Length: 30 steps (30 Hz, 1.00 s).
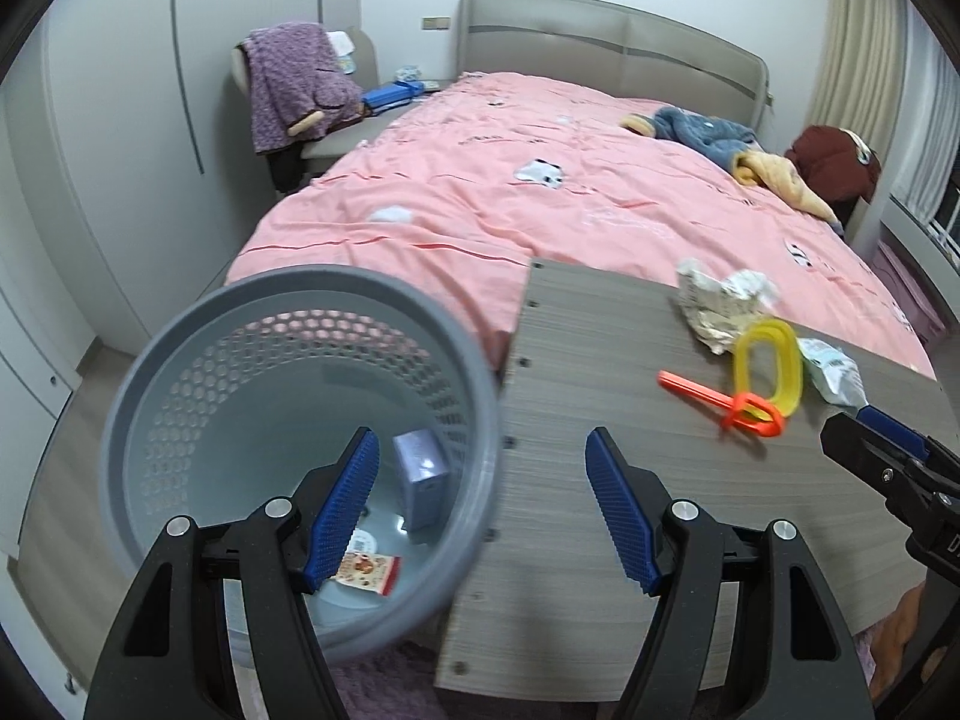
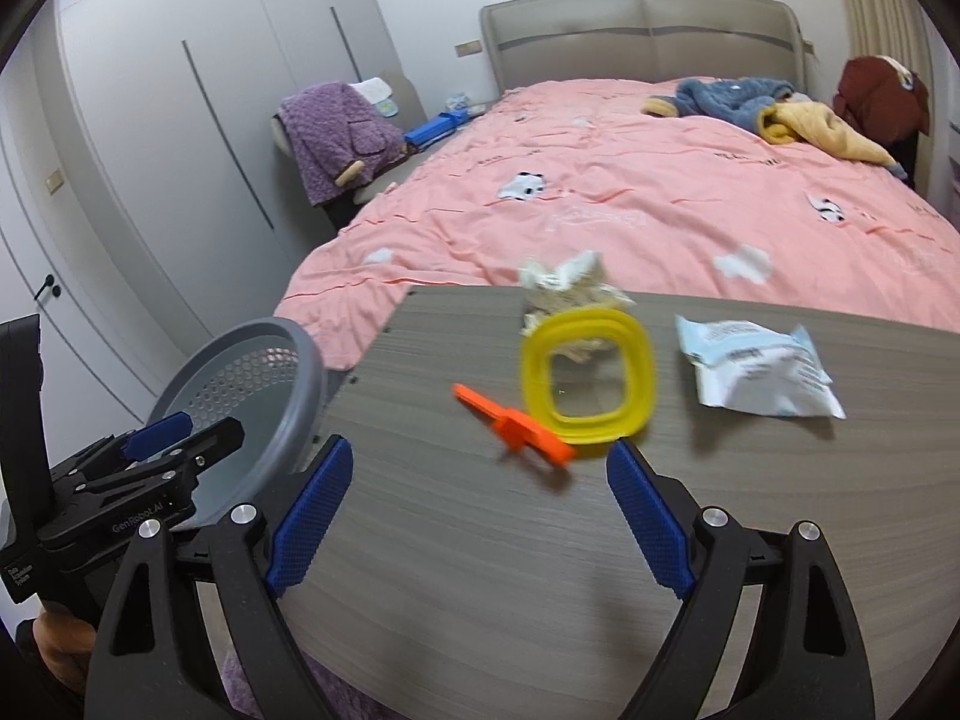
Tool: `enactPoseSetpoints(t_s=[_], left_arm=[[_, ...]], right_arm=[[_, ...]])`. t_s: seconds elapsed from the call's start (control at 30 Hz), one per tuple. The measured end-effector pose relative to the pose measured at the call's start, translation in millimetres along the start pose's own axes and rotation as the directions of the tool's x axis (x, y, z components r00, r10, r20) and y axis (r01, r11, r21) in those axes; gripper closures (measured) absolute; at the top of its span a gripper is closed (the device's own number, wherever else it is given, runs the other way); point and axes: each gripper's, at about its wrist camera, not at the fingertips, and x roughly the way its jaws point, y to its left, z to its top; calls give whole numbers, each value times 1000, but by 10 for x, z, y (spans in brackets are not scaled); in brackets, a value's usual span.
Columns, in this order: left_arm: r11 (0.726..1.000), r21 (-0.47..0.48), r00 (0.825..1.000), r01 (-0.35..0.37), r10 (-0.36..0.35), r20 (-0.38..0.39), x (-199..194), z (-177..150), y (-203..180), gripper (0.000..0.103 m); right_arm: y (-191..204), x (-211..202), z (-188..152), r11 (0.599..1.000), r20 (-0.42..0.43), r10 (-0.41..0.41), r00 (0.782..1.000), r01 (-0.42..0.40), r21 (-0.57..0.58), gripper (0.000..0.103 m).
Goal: Collect trash
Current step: 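Withdraw both open tools from the basket back to the table, then close the right tool on the yellow plastic lid while the left tool approaches the orange piece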
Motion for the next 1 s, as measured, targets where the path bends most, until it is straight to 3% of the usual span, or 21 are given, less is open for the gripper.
enactPoseSetpoints(t_s=[0.27, 0.5, 0.7, 1.0], left_arm=[[996, 65, 997, 67, -64, -40, 135, 9, -497, 35], [988, 95, 991, 118, -112, -73, 233, 55, -863, 35], [992, 88, 993, 95, -88, -81, 288, 105, -927, 35], [998, 50, 997, 33, -29, -71, 298, 171, -724, 35]], right_arm=[[-513, -166, -85, 994, 6, -92, 996, 91, 60, 18], [-800, -244, -130, 989, -1, -121, 993, 120, 88, 18], [-876, -228, -110, 991, -6, -86, 996, 86, 102, 18], [-620, 96, 50, 997, -32, 21, 999, -18, 70, 18]])
